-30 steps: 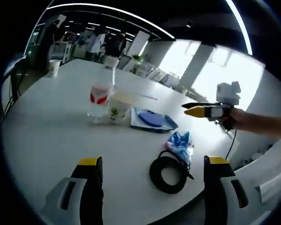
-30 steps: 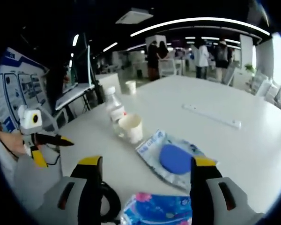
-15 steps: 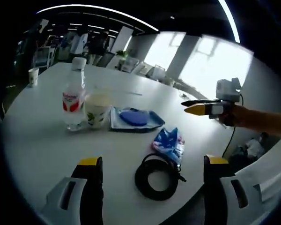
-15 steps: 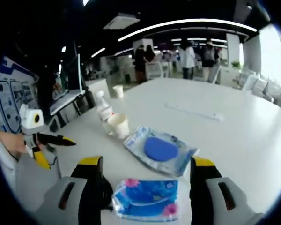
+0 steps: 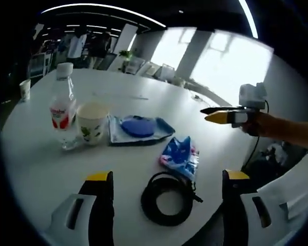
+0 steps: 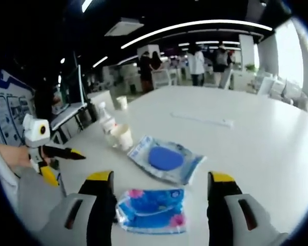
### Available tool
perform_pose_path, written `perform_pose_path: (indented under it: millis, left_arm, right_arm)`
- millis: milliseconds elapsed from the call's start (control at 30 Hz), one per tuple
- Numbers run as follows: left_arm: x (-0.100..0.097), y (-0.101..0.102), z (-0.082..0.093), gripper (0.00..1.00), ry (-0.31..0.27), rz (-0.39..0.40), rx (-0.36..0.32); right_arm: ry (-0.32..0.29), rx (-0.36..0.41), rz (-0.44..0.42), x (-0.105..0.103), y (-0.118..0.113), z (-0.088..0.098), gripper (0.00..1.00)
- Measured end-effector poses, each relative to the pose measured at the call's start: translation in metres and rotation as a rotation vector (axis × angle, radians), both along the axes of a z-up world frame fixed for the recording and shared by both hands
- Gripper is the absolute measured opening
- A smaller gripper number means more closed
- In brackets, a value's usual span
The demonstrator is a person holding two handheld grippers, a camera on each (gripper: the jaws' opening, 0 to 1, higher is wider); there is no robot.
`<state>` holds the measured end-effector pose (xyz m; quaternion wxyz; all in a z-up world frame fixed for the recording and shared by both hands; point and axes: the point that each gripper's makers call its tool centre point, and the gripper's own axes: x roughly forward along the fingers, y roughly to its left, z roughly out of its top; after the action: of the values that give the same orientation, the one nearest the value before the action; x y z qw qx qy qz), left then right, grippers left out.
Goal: Arrange the tabletop items into an orderly group along one side of the table until the central work area is clear of visible clutter.
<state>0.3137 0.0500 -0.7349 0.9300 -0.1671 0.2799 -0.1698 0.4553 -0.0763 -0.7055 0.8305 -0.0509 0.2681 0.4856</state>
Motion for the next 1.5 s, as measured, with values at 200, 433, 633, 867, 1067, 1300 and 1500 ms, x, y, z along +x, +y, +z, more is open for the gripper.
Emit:
perform_pose_path:
  millis: [200, 433, 633, 867, 1067, 1300, 1500]
  left_arm:
    - [0.013, -0.017, -0.004, 0.82, 0.016, -0.055, 0.015]
    - [0.025, -0.033, -0.011, 0.8, 0.047, -0.101, 0.017]
    - [0.033, -0.042, -0.02, 0.79, 0.078, -0.13, 0.035]
    - [0.042, -0.054, -0.022, 0.8, 0.086, -0.157, 0.029]
    - [0.047, -0.066, -0.027, 0.8, 0.109, -0.186, 0.034]
    - [0.05, -0.076, -0.035, 0.8, 0.139, -0.204, 0.039]
    - [0.054, -0.078, -0.042, 0.77, 0.165, -0.206, 0.048]
  right_arm:
    - [0.02, -0.001, -0.02, 0.006, -0.012, -0.007, 0.7]
    - [0.042, -0.014, -0.035, 0.009, -0.025, -0.02, 0.68]
    - [0.056, -0.023, -0.043, 0.009, -0.036, -0.029, 0.67]
    - [0.083, -0.023, -0.057, 0.012, -0.045, -0.039, 0.67]
    - [0.104, -0.027, -0.049, 0.012, -0.048, -0.05, 0.66]
    - [0.128, -0.021, -0.048, 0.01, -0.054, -0.06, 0.65]
    - [0.155, -0.023, -0.028, 0.007, -0.052, -0.07, 0.61]
